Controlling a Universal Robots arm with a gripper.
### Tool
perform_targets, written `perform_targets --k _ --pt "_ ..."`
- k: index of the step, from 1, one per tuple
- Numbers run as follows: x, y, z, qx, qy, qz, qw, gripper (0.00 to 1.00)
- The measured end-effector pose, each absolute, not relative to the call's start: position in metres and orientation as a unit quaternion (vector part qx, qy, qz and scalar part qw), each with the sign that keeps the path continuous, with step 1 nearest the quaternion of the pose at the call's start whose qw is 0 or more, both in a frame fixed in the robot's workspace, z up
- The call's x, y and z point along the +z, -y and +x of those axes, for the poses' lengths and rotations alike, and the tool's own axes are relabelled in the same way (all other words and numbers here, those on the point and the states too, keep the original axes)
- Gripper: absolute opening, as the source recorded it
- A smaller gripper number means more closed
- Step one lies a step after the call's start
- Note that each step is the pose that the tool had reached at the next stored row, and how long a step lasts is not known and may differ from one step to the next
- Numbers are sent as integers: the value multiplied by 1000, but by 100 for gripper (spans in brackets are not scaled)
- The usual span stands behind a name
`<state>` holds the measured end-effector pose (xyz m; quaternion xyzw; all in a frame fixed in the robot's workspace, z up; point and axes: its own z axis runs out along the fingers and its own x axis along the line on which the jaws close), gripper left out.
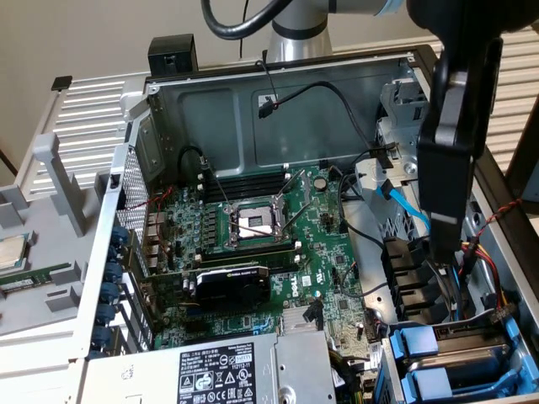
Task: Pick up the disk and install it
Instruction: 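Insert the first disk wire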
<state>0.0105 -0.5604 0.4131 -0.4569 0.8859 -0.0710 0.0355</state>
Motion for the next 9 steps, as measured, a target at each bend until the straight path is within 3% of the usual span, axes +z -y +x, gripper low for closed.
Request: perform_targets --k 4,9 --pt "414 561 12 -48 -887 -457 38 49" --pt "418 562 14 -42 -885 -462 34 49"
